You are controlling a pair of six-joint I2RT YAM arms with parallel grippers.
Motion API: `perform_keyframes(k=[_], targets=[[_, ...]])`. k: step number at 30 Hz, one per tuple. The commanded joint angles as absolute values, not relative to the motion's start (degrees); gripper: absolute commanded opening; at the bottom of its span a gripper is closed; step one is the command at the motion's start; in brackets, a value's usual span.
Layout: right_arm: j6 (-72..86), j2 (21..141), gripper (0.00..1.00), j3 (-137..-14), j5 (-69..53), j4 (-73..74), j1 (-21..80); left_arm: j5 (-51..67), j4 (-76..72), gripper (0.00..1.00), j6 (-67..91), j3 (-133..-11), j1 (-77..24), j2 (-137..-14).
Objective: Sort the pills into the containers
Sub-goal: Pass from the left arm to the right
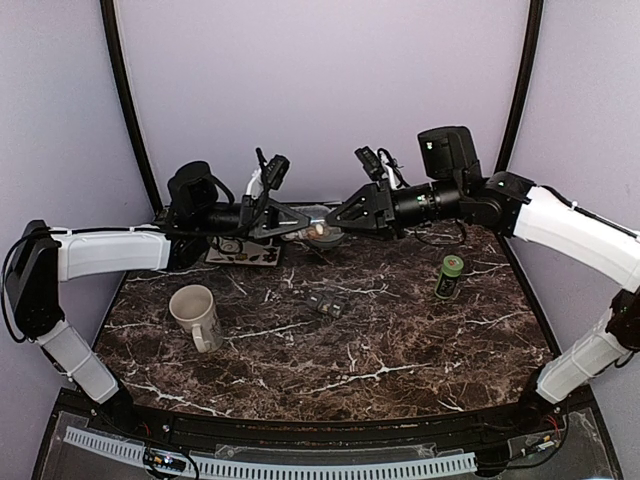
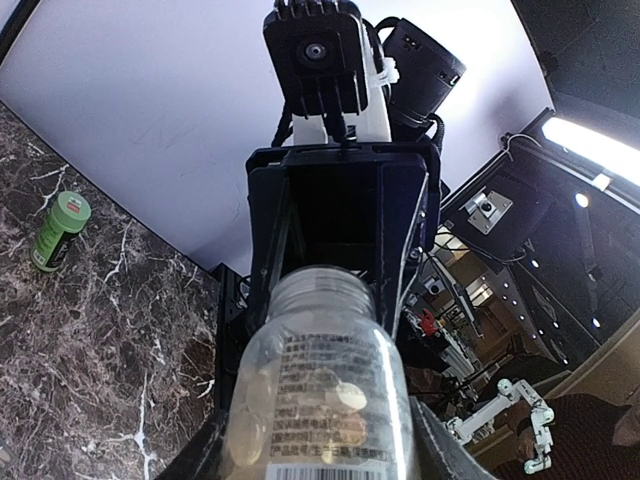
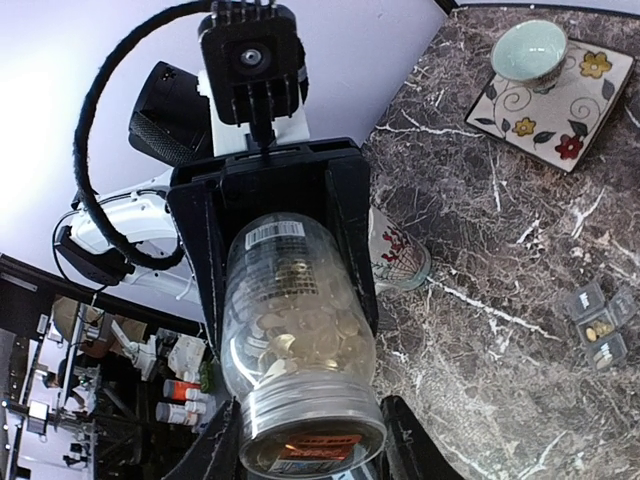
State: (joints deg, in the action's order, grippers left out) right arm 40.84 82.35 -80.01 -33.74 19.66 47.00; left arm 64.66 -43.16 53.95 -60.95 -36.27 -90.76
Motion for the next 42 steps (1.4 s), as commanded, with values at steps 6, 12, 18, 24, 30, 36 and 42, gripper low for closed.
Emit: perform_keyframes(k=[6, 12, 18, 24, 30, 36, 42], targets=[[58.43, 84.15, 0.00, -77.82, -41.63, 10.72, 45.79, 58.22, -29.58, 0.00, 32.03, -64.14, -36.39, -83.30], [54.76, 84.81, 0.00, -81.34, -39.67, 15.93, 45.79, 55.67, -27.94, 0.25, 31.46, -63.13, -36.39, -82.29], [53.30, 83.91, 0.00, -82.01, -37.75, 17.07, 45.75, 54.34, -27.29, 0.59, 31.53, -61.96, -36.39, -82.08], [51.62, 83.45, 0.00, -82.61, -36.02, 18.54, 45.63, 54.58, -25.96, 0.77, 31.03, -61.79, -36.37, -82.18], [50.03, 83.23, 0.00, -82.64, -34.85, 20.01, 45.48, 54.13, -24.45, 0.84, 30.38, -61.33, -36.30, -81.65], [43.77, 83.42, 0.00, -86.58, -29.39, 29.77, 43.81, 39.85, -17.71, 0.87, 25.86, -59.27, -36.15, -77.47], [32.45, 85.26, 0.00, -92.46, -16.22, 45.14, 42.68, 24.30, -15.58, 0.88, 24.18, -55.64, -36.12, -71.95]])
